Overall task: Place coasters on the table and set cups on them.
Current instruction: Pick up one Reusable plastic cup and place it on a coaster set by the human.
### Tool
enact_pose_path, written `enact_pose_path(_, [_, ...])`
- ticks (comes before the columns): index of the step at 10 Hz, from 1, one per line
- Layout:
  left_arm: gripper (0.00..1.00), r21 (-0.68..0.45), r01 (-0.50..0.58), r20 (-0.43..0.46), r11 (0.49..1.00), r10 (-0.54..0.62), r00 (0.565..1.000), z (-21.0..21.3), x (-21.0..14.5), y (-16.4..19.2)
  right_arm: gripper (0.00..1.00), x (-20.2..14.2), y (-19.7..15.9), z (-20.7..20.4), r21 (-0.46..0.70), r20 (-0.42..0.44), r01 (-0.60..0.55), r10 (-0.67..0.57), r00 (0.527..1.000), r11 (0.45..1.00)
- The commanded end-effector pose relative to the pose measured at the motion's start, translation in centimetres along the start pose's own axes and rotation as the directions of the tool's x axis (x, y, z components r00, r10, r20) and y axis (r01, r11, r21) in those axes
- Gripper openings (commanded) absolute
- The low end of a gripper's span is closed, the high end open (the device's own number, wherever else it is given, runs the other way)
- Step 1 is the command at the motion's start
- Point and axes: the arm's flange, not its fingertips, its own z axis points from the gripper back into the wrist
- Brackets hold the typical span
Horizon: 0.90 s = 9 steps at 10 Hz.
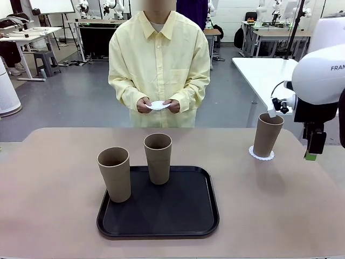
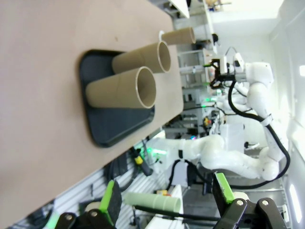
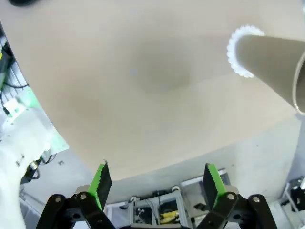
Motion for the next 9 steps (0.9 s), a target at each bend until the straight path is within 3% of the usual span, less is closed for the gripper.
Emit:
enact_pose_path(1, [1.0,-0.009,0.009,0.002,1.0,-0.009,1.0,0.11,-0.06,-0.04,1.0,-0.91,-0.57,-0.59,-0.024,0.003,0.035,-0.035,0.999,0.999])
enact_pose_path(9, [1.0,-0.009,0.009,0.002,1.0,-0.009,1.0,0.11,-0.06,-0.04,1.0,-0.91,-0.57,-0.59,-0.024,0.003,0.035,-0.035,0.999,0.999])
